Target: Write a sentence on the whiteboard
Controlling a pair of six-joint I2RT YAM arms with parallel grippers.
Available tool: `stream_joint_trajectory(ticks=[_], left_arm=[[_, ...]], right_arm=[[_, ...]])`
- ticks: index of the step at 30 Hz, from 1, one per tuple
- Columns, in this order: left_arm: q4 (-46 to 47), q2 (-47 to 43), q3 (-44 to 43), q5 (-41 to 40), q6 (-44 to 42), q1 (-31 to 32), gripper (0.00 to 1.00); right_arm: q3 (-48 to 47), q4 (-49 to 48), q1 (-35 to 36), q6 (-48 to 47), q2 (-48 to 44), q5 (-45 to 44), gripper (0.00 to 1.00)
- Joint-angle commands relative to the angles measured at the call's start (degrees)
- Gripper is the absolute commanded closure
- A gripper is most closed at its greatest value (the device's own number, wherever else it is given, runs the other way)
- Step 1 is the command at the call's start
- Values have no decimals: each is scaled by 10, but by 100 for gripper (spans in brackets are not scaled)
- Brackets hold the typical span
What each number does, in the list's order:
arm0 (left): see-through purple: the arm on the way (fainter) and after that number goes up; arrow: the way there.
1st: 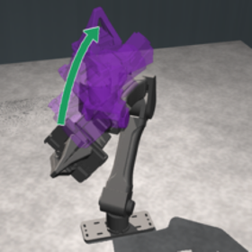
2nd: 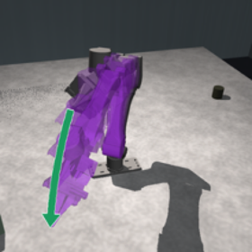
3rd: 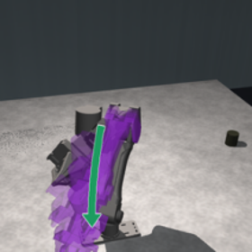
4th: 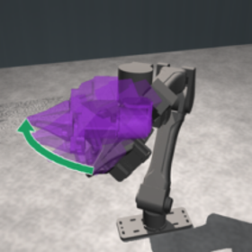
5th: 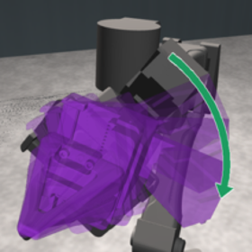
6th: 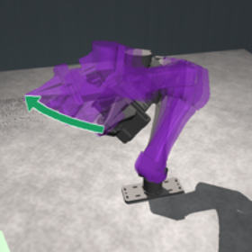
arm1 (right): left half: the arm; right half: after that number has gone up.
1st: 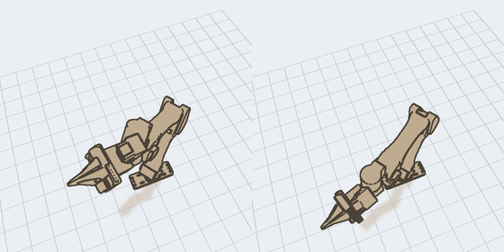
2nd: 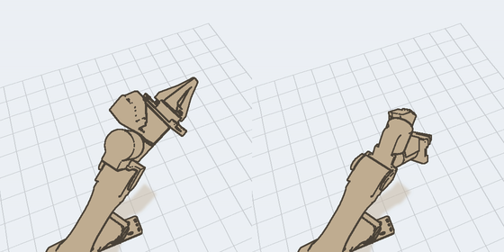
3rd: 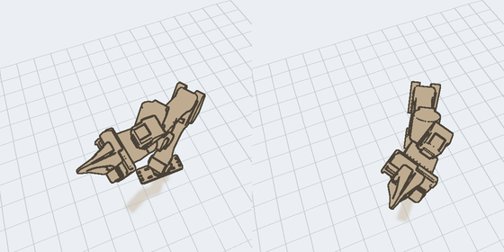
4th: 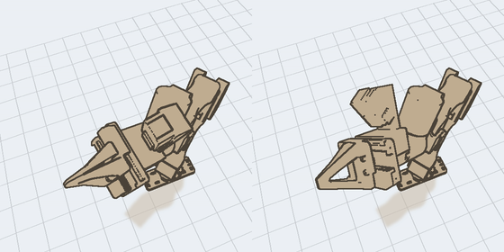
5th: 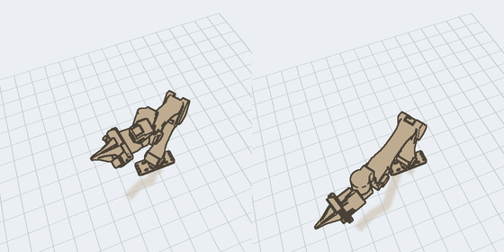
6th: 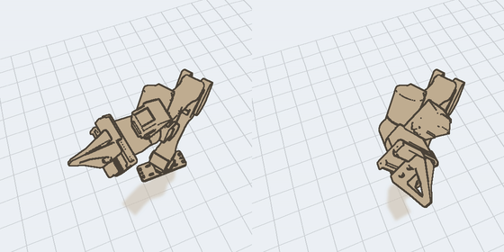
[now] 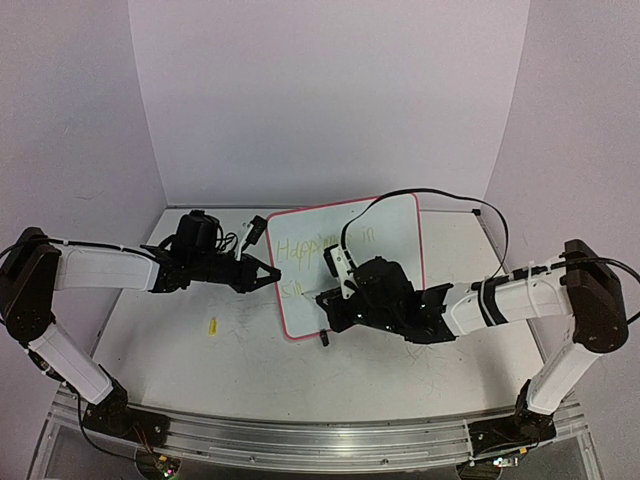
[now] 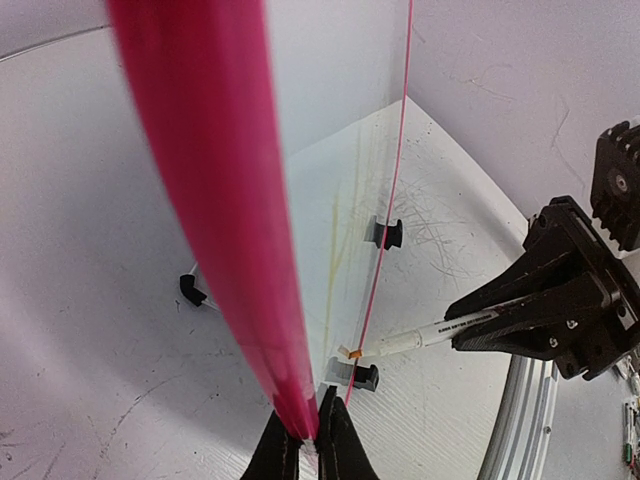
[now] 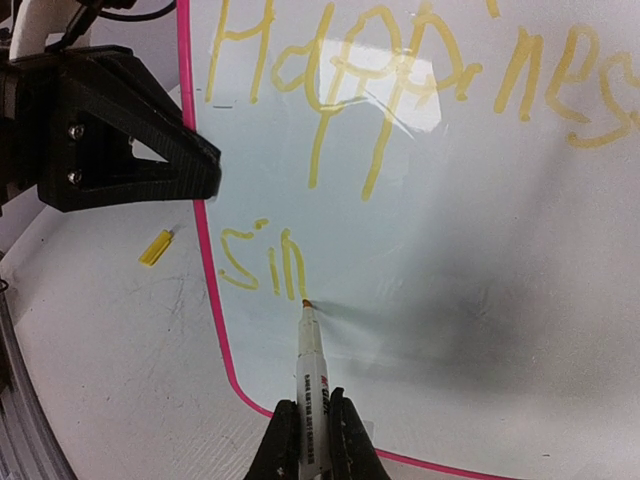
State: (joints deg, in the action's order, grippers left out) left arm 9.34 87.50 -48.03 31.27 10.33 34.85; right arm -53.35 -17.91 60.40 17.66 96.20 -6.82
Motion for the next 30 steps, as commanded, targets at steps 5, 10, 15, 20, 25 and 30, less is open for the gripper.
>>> stream_joint_trajectory(ticks=[5,10,15,20,25,30], left_arm=[[-20,-3,-19,-43,-41,3,100],[-20,-2,-20,-43,-42,2,100],[-20,-1,-20,-43,-42,2,100],[-20,2,-21,-41,-42,2,100],[-20,1,-20,-41,-42,2,100],[-20,0,-20,-42,-42,2,100]], right_arm=[[-41,-1,-11,-17,3,-44,100],[-46,-2,-18,-23,4,-46,100],[-44,-2,-20,-22,2,-54,100],[-45,-2,-21,-23,0,-60,100],[-45,-2,-22,-25,-2,-66,100],[-42,-2,-24,-21,-5,-67,100]])
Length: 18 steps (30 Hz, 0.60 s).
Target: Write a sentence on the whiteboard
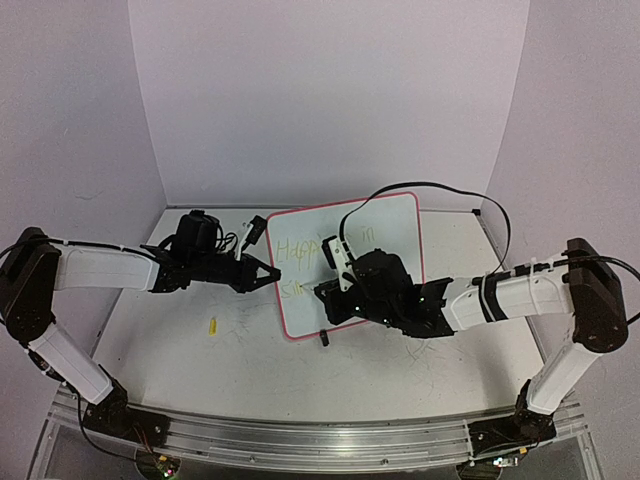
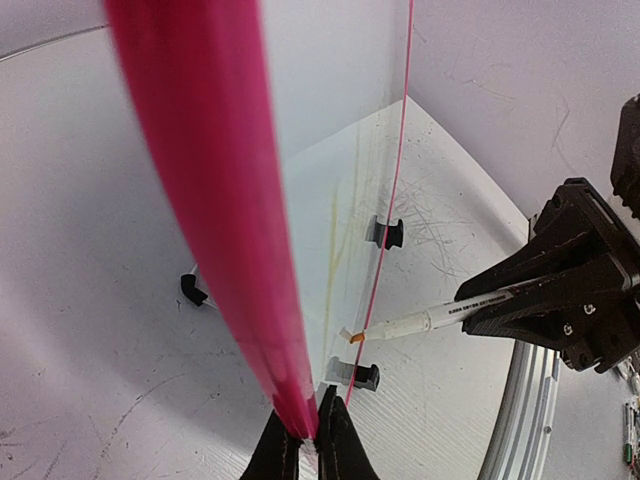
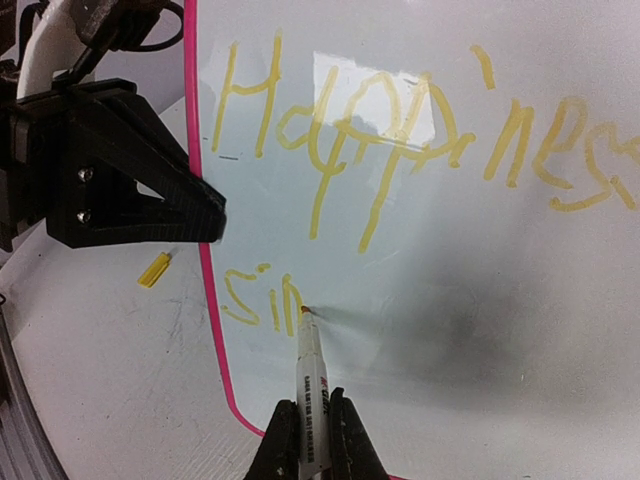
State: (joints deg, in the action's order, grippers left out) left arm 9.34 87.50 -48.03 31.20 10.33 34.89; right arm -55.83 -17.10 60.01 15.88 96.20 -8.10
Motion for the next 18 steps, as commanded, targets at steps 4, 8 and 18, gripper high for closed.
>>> stream_joint_trajectory(ticks=[4,8,18], left_arm=[[-20,0,-21,-40,-41,2,100],[-20,1,-21,-40,-42,2,100],[-20,2,-22,-40,-42,2,100]], right_arm=[[-17,-10,-20,-2,-6,-57,100],[-24,-10,-20,-5,-4,-56,100],[-24,-10,-21,-5,-5,-60,100]])
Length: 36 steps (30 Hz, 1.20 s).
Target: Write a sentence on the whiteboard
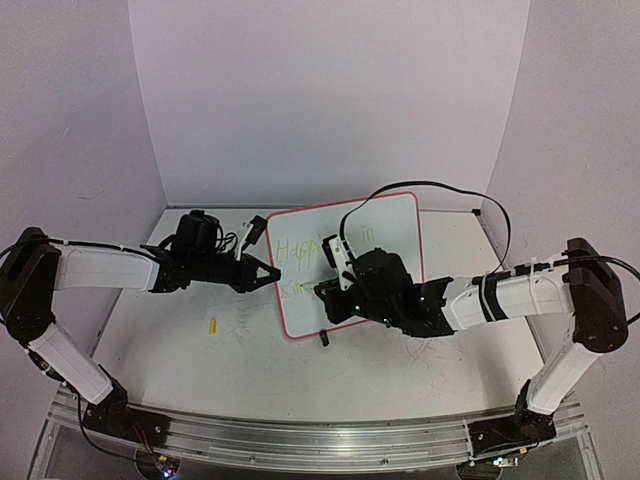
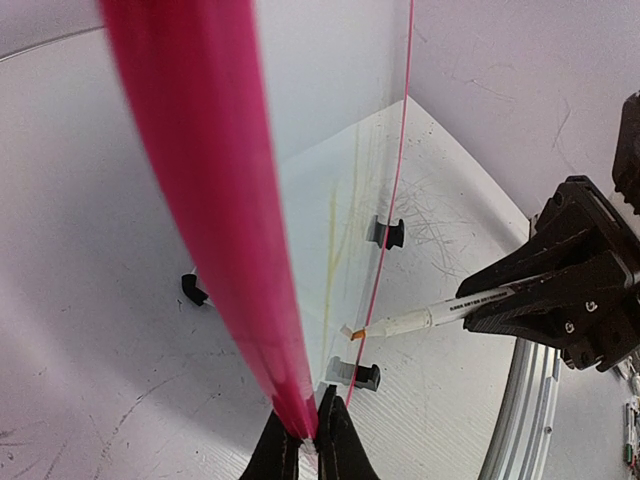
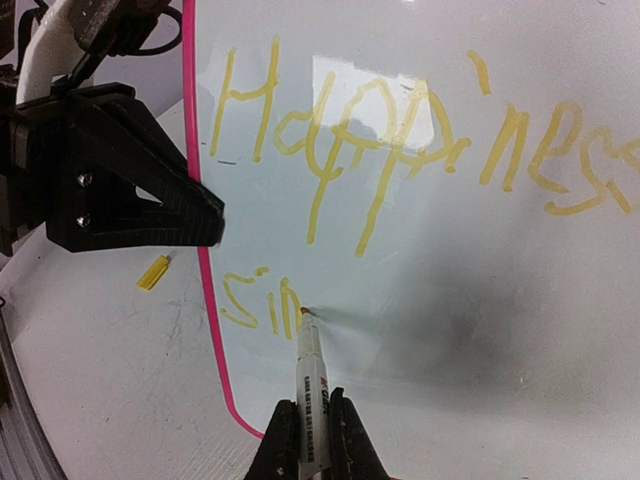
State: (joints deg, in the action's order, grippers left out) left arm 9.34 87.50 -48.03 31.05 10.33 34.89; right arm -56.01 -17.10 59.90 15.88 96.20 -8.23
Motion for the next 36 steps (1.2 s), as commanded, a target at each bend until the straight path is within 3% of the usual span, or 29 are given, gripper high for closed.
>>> stream_joint_trajectory(ticks=[1,36], left_arm=[[-20,2,-22,-38,-42,2,100],[-21,3,-22,-37,-42,2,100]], right_arm=[[-23,-10,-20,-4,-5,-58,100],[25,-1,-19,30,-9,-26,100]])
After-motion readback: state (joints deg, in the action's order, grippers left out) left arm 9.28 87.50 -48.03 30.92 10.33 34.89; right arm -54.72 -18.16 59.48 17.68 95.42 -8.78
